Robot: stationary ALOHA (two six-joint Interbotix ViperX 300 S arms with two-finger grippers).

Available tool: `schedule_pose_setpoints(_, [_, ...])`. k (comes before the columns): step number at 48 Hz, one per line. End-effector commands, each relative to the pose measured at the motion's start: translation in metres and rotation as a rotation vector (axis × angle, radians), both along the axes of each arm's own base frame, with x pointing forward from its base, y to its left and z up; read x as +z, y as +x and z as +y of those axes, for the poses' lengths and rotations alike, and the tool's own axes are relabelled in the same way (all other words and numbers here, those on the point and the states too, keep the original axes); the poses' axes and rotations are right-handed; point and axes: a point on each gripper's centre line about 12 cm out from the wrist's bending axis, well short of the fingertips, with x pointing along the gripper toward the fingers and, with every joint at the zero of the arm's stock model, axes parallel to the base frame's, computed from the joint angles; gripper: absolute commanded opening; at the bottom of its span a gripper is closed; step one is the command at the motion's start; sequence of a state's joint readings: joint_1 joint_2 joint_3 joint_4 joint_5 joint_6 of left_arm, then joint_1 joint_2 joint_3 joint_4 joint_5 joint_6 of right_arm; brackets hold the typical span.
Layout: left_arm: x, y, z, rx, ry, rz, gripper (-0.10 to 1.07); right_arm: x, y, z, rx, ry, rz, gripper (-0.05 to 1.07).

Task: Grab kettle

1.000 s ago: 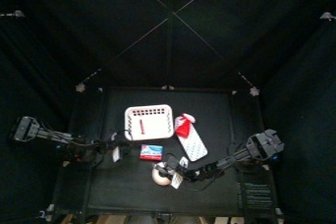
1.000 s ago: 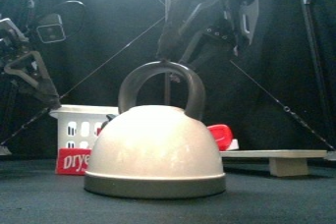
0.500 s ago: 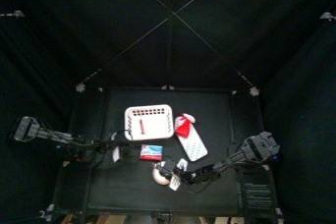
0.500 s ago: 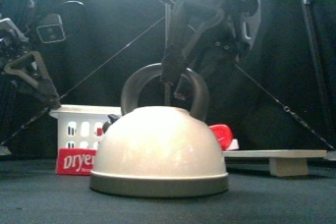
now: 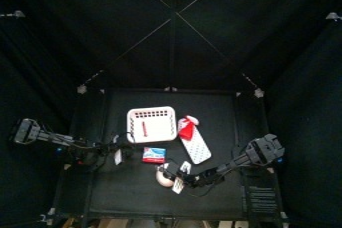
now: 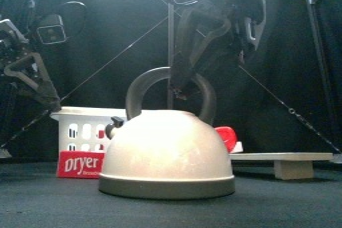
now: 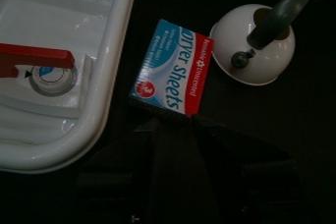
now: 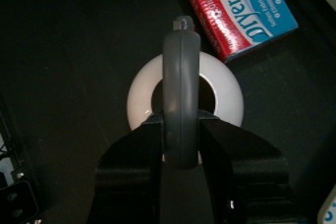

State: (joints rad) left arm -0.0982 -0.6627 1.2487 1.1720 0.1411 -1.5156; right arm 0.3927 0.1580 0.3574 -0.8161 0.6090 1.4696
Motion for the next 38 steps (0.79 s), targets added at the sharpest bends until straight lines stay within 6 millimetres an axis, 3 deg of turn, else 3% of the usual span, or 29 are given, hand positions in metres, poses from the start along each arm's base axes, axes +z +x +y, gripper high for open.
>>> schedule_pose_setpoints(1, [0.004, 0.003, 0.000, -0.001, -0.003, -0.012, 0.75, 0.032, 0.000, -0.002, -0.009, 0.010, -0.064, 0.59])
schedule_pose_setpoints(12, [0.003, 0.003, -0.001, -0.002, -0.003, -0.010, 0.75, 0.052, -0.005, -0.005, -0.008, -0.016, -0.104, 0.59])
schedule_pose_setpoints(38, [0.003, 0.003, 0.000, -0.001, -0.003, -0.010, 0.75, 0.058, -0.003, -0.011, -0.001, -0.041, -0.123, 0.59])
